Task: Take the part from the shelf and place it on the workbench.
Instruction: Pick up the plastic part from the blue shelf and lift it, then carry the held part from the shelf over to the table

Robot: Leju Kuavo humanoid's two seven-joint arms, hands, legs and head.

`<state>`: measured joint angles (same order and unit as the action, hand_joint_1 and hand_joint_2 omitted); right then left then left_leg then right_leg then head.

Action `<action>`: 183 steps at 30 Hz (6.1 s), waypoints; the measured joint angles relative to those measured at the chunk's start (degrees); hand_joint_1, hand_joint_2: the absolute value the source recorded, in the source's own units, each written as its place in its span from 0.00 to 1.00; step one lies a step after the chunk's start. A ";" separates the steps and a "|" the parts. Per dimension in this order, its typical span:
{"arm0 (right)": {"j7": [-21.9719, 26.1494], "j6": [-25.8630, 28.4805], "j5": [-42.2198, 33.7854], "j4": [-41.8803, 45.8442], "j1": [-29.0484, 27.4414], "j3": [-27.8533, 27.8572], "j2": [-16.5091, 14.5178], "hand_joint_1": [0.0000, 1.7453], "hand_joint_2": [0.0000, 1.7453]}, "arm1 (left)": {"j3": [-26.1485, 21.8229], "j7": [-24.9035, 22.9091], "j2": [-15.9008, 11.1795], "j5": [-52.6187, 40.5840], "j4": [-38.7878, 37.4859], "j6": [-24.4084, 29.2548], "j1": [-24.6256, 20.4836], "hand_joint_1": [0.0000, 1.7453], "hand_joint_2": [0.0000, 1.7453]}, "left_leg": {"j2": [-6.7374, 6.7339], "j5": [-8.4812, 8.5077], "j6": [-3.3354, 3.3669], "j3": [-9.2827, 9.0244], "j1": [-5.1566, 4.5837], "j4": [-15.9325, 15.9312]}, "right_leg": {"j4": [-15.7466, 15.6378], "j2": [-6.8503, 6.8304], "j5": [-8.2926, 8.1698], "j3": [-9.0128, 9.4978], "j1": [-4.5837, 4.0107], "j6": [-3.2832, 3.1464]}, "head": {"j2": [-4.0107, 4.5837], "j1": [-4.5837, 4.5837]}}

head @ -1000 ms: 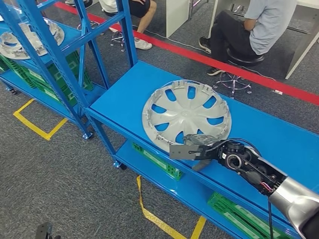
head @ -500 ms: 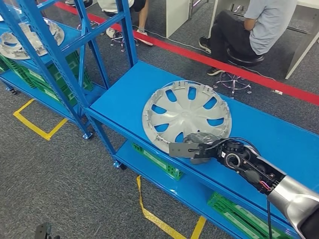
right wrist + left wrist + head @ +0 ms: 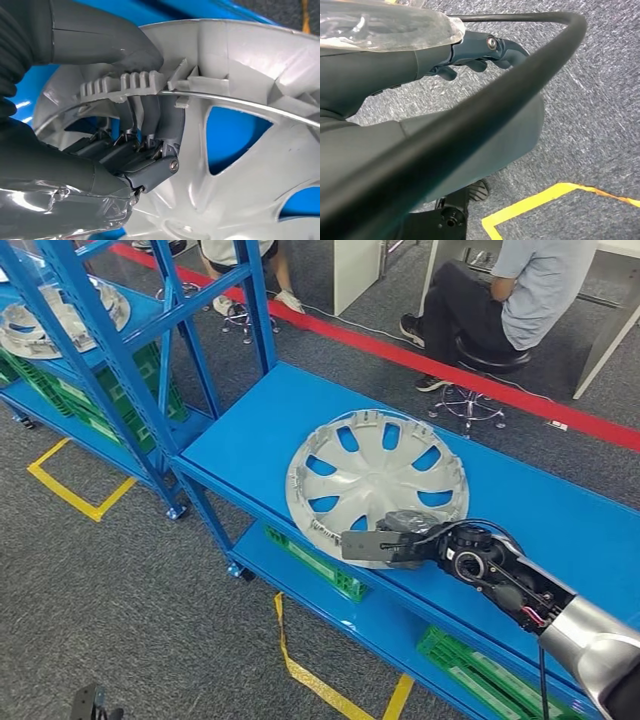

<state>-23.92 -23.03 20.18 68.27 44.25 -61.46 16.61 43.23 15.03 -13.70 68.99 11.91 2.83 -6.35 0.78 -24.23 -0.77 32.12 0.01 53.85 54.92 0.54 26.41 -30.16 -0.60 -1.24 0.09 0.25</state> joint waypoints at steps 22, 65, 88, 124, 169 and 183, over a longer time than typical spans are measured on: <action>-0.01 -0.55 4.26 0.03 -0.86 -0.12 -0.08 0.85 1.00 | 0.00 0.72 -0.04 1.20 0.00 -0.65 0.12 0.00 0.00 | 0.03 0.00 0.00 0.01 0.00 0.00 | 0.00 -0.03 0.00 0.03 0.00 0.00 | 0.00 0.06; 2.37 5.10 12.65 1.43 -5.42 2.27 -0.90 0.89 1.00 | -0.11 2.52 -0.48 4.13 0.00 -2.45 0.71 0.00 0.00 | 0.04 0.00 0.00 -0.05 0.00 -0.01 | 0.00 -0.06 0.01 0.09 0.00 0.01 | 0.00 0.06; 21.57 29.20 -21.50 11.19 -14.88 21.72 -0.72 0.89 1.00 | -0.78 2.92 -0.63 4.21 0.00 -0.82 1.20 0.00 0.00 | 0.06 0.00 0.00 -0.02 -0.01 0.00 | -0.01 -0.02 0.01 0.03 0.01 0.01 | 0.00 0.06; 27.38 30.81 -27.57 18.47 -17.87 29.23 -0.72 0.89 1.00 | -2.07 2.98 -0.52 5.00 0.00 0.13 1.20 0.00 0.00 | 0.06 -0.01 0.00 0.03 0.00 -0.01 | 0.00 -0.02 0.02 -0.02 0.00 0.01 | 0.01 0.10; 39.27 21.69 -41.14 28.36 -18.70 27.36 -3.84 0.89 1.00 | -3.43 3.05 -0.22 6.02 0.00 1.38 1.17 0.00 0.00 | 0.08 -0.01 0.01 0.10 0.00 -0.02 | 0.00 -0.03 0.02 -0.06 0.00 0.02 | 0.01 0.08; 43.34 19.26 -41.53 31.97 -19.40 24.81 -6.76 0.89 1.00 | -3.41 3.29 -0.02 4.83 0.00 0.97 1.15 0.00 0.00 | 0.07 -0.01 0.00 0.10 0.00 -0.02 | 0.00 -0.03 0.03 -0.07 0.00 0.01 | 0.01 0.07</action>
<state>19.41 -3.77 -21.35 100.24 24.84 -36.65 9.85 39.82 18.32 -13.73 73.82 11.91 3.80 -5.21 0.86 -24.24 -0.77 32.22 0.01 53.83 54.93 0.51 26.44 -30.23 -0.60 -1.23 0.09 0.32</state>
